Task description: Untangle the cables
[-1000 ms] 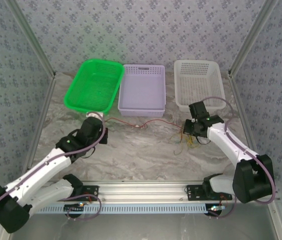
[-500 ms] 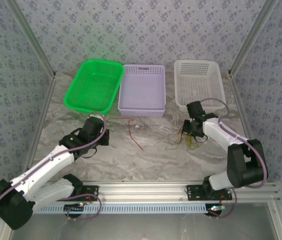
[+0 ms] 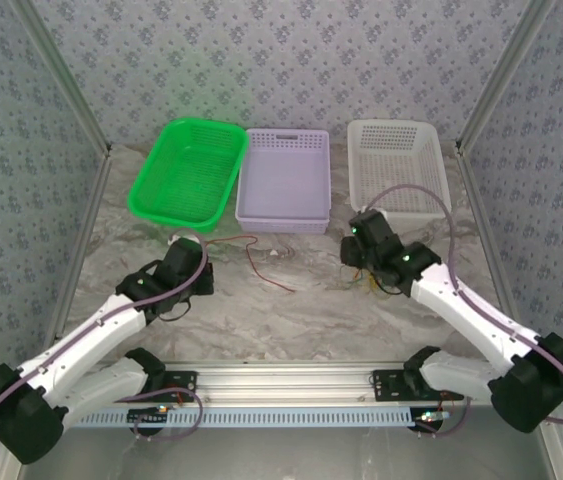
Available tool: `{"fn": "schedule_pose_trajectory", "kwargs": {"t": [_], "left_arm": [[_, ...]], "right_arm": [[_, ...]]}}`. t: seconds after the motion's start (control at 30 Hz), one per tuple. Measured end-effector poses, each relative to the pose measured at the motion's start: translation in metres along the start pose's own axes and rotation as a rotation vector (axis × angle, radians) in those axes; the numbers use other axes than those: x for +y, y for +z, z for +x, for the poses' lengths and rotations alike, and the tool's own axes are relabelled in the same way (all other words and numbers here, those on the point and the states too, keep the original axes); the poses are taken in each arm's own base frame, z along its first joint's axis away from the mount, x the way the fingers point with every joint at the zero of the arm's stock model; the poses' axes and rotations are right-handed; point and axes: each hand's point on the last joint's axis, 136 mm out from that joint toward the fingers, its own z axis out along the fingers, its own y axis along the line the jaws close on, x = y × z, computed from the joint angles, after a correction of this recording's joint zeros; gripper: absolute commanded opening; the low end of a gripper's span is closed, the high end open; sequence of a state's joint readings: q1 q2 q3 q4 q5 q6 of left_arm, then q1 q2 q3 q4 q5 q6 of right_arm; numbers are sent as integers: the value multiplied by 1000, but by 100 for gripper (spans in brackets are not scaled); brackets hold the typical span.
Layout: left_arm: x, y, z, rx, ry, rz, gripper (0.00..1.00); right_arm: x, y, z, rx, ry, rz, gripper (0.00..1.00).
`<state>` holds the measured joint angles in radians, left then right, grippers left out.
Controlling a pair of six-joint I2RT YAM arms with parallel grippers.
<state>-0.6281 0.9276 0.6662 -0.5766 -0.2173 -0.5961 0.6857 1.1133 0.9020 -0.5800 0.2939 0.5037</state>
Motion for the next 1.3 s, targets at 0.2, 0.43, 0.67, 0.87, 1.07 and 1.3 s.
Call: {"fn": "schedule_pose_trajectory", "kwargs": {"t": [0.2,0.43,0.67,0.87,1.07,1.3], "left_arm": [[3,0,3,10,3,-12,0],[3,-1,2,18,7,-21,0],[-1,-6,-7,0,6,-10,0],[-3,-7,-15,-8,4,-11,0],[-3,-6,-17,0,19,-19,0],[-2,-5,-17,9,35,-29,0]], "right_arm": [[101,26,56,142,-341,-235,56],[138,86,108,351,-568,-218,54],[144,104,114,385,-625,-202,42],[136,114,128,433,-641,-167,37],[133,113,126,405,-661,-143,41],[143,77,102,290,-698,-196,53]]}}
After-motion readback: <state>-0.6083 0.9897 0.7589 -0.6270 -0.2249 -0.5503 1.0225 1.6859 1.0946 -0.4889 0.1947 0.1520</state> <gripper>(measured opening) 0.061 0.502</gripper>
